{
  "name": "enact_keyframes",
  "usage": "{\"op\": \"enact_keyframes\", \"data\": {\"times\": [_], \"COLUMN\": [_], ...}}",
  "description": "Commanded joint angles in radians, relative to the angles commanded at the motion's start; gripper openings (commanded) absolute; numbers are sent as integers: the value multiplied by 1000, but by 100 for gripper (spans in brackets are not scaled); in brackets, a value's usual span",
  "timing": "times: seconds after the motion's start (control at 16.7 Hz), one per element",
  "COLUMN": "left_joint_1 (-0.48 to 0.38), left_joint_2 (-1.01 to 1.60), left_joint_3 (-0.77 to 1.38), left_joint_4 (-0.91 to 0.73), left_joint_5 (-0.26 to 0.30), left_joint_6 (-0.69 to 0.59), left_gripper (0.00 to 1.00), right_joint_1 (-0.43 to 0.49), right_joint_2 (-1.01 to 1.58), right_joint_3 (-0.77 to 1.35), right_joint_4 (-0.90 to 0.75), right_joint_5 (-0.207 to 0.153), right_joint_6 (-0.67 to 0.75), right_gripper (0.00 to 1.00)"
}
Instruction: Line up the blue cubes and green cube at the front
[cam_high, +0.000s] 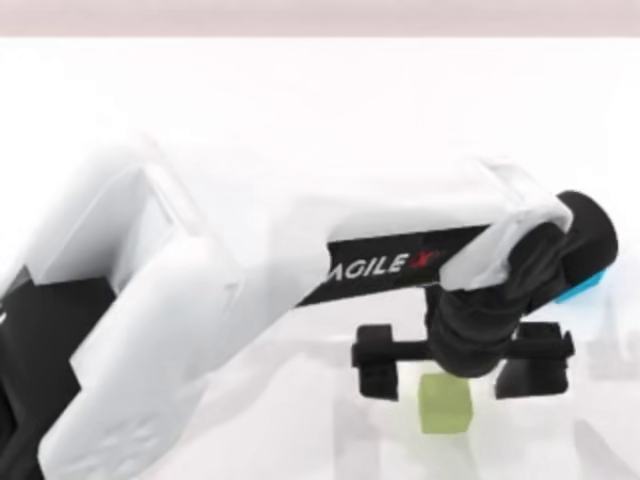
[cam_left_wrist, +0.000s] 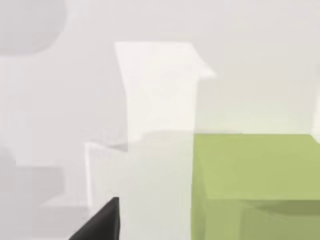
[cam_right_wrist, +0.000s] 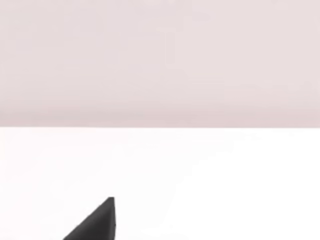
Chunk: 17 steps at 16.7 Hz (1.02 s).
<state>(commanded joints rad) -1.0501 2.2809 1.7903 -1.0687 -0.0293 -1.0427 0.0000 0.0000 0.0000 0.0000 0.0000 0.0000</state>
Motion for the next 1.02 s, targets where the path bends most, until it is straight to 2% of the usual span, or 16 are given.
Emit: {"op": "enact_keyframes", "data": {"times": [0.42,0.78,1.02], "left_joint_1": [14,14,94], "left_joint_2": [-44,-53,-193], "left_joint_3": [177,171,37], "left_joint_4": [-225,-222,-134], "left_joint_5": [1,0,-7], "left_joint_6": [-7,-4,25], "left_gripper": [100,100,100], "right_joint_1": [0,2,22], "right_joint_2": [0,9,131], "right_joint_3": [0,9,130], "right_joint_4": [0,-6,-92], "right_joint_5": [0,-1,-4], "right_joint_6": [0,-1,-19], "right_gripper": [100,100,100]}}
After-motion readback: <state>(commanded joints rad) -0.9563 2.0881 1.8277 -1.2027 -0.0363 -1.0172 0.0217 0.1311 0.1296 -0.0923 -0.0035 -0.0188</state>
